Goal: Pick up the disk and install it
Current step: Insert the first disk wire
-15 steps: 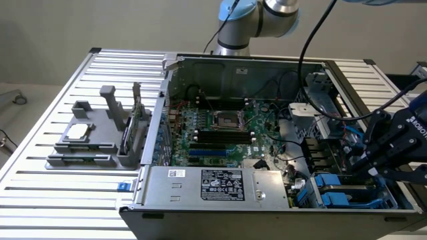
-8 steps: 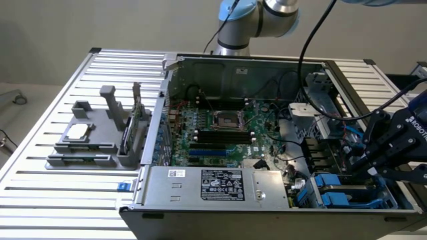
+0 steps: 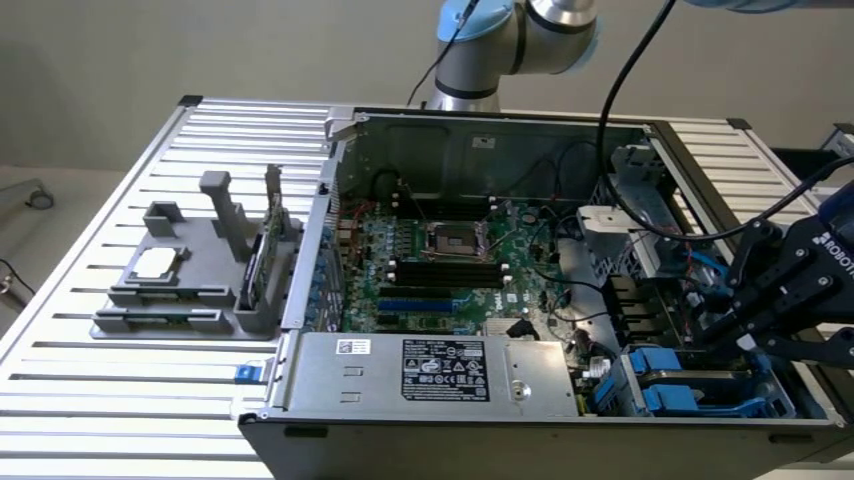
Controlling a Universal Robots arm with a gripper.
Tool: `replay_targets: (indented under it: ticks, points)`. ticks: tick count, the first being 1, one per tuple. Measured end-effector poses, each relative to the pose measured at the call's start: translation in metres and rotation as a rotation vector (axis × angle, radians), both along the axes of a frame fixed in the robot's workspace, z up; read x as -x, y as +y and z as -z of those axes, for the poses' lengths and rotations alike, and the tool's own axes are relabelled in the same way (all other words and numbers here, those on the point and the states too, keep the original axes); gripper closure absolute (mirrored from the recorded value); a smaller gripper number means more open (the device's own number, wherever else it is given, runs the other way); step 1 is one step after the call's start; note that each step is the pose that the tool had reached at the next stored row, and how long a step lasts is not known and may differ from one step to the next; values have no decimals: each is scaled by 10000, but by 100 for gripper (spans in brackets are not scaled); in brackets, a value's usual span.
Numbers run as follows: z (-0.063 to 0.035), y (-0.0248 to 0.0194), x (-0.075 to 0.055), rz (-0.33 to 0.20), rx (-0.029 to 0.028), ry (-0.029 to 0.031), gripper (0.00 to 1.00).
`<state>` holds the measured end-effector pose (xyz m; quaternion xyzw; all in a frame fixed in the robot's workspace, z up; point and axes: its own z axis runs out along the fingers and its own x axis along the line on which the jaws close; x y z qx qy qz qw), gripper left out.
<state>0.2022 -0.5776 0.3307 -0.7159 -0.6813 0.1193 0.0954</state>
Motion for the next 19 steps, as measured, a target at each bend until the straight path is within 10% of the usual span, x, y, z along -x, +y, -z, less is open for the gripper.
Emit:
replay_targets:
  ticks: [19]
  points:
    - [23, -4, -15, -2, 13, 130, 83]
